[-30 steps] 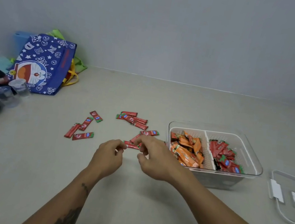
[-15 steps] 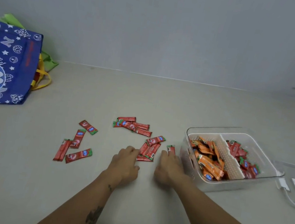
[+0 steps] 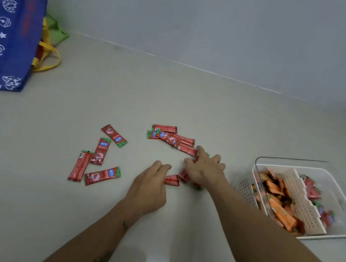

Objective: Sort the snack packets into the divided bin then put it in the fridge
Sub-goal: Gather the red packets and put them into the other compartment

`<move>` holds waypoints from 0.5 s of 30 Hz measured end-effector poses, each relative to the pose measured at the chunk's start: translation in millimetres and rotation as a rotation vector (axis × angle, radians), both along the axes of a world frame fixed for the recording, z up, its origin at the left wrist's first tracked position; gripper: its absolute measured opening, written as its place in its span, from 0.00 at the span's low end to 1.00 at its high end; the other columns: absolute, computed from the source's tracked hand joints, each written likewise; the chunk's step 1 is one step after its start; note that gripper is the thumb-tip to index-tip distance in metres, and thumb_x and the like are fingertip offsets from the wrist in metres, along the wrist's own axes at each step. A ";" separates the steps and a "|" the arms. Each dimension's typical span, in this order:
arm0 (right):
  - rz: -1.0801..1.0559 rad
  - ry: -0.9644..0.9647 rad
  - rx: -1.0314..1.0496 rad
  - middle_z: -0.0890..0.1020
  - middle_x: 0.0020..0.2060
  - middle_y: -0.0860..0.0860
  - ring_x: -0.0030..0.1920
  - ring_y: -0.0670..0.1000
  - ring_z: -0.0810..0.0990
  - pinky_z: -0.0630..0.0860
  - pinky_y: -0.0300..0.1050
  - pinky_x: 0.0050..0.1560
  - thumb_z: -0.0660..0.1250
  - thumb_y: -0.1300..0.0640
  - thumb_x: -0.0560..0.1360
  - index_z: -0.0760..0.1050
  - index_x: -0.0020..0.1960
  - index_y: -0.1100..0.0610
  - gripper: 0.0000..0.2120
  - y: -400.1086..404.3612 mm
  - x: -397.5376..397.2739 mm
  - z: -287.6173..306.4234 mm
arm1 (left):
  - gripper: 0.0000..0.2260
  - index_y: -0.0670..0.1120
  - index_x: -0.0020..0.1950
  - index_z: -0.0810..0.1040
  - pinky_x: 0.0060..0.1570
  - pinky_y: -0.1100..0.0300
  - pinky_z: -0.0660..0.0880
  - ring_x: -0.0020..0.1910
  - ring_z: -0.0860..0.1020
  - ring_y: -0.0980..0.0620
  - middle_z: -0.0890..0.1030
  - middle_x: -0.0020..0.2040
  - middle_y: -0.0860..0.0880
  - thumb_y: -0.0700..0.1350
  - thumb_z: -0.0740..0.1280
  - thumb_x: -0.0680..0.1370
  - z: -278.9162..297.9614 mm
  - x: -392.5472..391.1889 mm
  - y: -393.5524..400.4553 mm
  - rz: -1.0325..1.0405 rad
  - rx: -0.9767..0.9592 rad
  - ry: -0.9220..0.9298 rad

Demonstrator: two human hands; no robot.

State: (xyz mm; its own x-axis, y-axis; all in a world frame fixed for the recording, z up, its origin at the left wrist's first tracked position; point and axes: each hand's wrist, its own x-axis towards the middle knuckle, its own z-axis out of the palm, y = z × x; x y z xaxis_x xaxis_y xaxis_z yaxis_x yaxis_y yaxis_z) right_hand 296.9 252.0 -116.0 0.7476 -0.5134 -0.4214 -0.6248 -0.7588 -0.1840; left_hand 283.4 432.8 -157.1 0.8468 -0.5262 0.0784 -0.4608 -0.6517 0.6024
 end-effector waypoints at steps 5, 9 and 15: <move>0.104 -0.023 -0.215 0.64 0.62 0.57 0.62 0.60 0.65 0.72 0.56 0.54 0.61 0.41 0.75 0.61 0.69 0.53 0.28 23.3 3.4 -18.0 | 0.10 0.43 0.51 0.77 0.46 0.49 0.73 0.45 0.74 0.45 0.71 0.50 0.46 0.35 0.61 0.73 3.2 21.8 41.8 0.211 -0.050 -0.060; 0.209 -0.101 -0.290 0.66 0.61 0.57 0.58 0.59 0.68 0.74 0.53 0.49 0.61 0.51 0.76 0.60 0.70 0.56 0.26 32.2 -11.1 -25.3 | 0.09 0.43 0.45 0.77 0.40 0.50 0.71 0.43 0.73 0.43 0.74 0.44 0.45 0.35 0.61 0.68 -1.4 29.4 74.2 0.389 0.010 -0.175; 0.290 -0.184 -0.253 0.67 0.58 0.56 0.54 0.58 0.70 0.74 0.48 0.42 0.60 0.61 0.73 0.61 0.70 0.57 0.26 25.4 -32.8 -31.8 | 0.17 0.48 0.58 0.76 0.49 0.49 0.68 0.50 0.70 0.45 0.74 0.51 0.45 0.45 0.63 0.70 -15.8 13.0 98.9 0.325 0.380 -0.166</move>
